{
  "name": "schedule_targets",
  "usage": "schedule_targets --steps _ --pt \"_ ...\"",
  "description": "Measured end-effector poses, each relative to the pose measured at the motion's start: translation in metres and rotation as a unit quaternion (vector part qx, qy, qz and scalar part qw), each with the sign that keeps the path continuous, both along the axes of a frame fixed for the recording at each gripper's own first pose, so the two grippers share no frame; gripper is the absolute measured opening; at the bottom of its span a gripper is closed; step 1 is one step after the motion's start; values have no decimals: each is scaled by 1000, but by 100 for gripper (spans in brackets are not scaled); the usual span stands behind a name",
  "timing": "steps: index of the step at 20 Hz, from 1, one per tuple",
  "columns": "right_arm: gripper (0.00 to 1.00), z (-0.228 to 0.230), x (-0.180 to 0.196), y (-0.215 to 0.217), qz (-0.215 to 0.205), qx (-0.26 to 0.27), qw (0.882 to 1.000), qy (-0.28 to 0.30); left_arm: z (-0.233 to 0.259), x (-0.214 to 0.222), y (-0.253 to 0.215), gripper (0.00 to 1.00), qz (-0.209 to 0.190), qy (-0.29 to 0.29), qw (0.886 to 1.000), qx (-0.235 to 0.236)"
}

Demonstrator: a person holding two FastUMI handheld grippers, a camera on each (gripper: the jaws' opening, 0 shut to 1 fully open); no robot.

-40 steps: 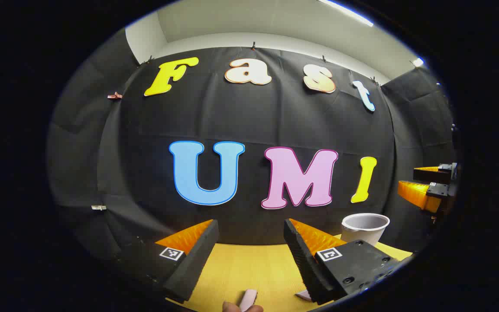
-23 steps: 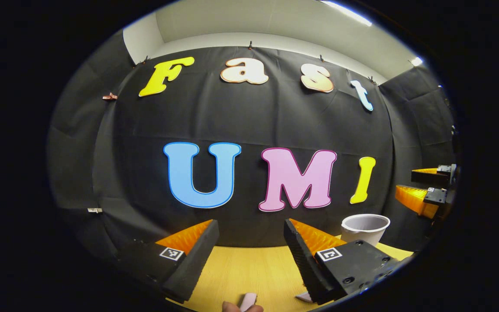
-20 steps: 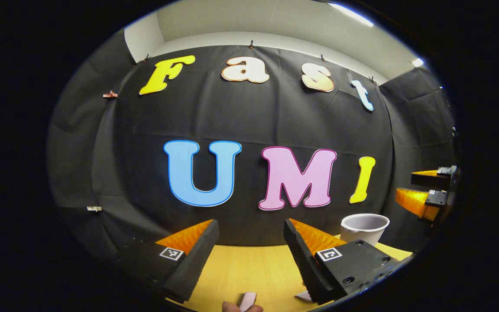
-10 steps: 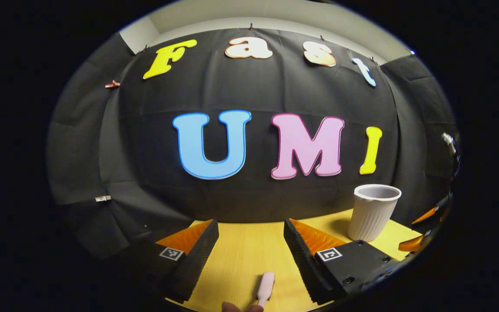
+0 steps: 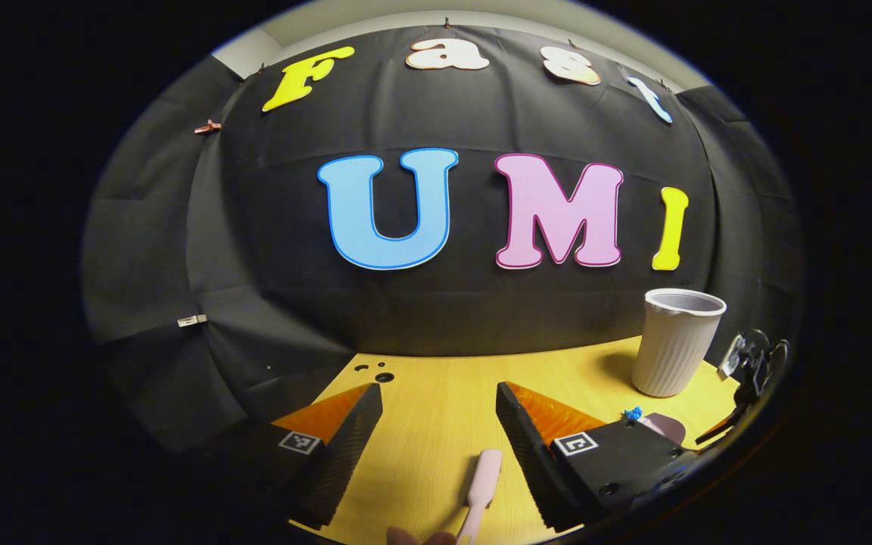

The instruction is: Pick up the small broom and dustpan from the desktop, sweep the trash into the dustpan with the broom, and then empty the trash into the garbage bin.

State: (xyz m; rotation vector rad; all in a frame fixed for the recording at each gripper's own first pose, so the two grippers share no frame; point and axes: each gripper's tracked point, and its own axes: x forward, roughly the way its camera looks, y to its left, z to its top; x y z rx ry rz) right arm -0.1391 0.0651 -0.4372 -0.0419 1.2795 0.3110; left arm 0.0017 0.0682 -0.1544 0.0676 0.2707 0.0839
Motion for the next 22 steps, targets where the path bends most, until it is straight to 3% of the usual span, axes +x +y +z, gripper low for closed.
schedule_targets --steps 4,7,10,17,19,22 --pt "75 -30 8 15 -1 2 999 53 -6 3 3 96 8 6 1000 -2" --pt "57 -36 18 27 -20 22 997 74 -9 2 4 96 10 12 1000 0" --pt "49 -36 17 27 -41 29 994 97 -15 3 5 97 12 20 1000 0" --pt "47 -34 19 29 -44 30 994 95 -40 -6 6 96 2 53 999 -4" --pt "38 -35 18 29 -31 32 996 82 -55 -6 3 96 -10 72 997 -5" --pt "36 -25 5 26 -32 42 996 69 -86 -9 -4 96 -31 115 993 -7"
